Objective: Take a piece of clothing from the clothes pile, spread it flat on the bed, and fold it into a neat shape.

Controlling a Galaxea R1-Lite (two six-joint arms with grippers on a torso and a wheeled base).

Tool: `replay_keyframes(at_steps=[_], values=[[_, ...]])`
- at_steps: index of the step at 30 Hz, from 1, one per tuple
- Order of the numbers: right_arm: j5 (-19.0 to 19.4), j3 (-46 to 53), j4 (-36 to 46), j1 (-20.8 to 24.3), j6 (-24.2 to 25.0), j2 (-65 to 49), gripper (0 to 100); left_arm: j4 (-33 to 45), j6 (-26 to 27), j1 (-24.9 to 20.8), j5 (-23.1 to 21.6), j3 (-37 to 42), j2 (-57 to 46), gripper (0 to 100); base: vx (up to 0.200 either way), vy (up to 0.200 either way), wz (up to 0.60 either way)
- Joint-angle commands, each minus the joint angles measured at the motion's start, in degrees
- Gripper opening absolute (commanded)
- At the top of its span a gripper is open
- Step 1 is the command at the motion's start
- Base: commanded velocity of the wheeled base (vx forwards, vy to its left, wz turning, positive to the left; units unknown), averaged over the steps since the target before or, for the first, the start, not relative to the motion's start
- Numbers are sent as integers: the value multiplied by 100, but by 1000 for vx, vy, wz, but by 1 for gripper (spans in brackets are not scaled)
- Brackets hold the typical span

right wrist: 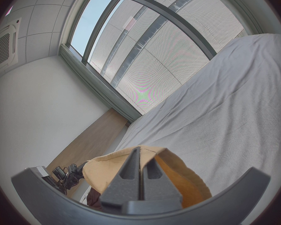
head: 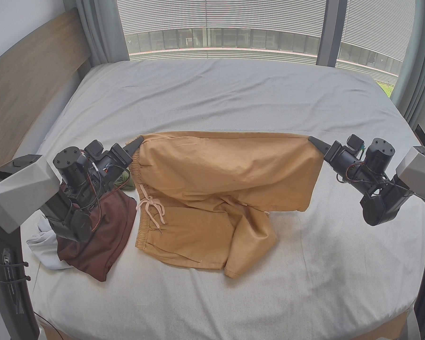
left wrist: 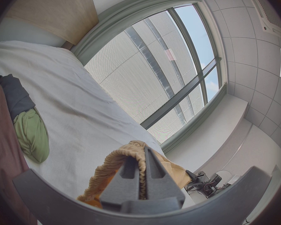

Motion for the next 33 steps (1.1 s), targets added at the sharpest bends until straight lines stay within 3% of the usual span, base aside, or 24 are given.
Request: replay_keyframes(at_steps=[1, 15, 33], values=[[1, -333, -6, 3, 0, 405, 0, -3, 2, -1, 60, -342, 344, 0, 0, 0, 0], [1, -1274, 12, 3, 0, 1099, 0, 6, 2, -54, 456, -1265, 968, 0, 0, 0, 0], [-16, -2311, 381, -6, -8, 1662, 0, 15, -25, -28, 553, -2083, 1565, 0, 0, 0, 0]])
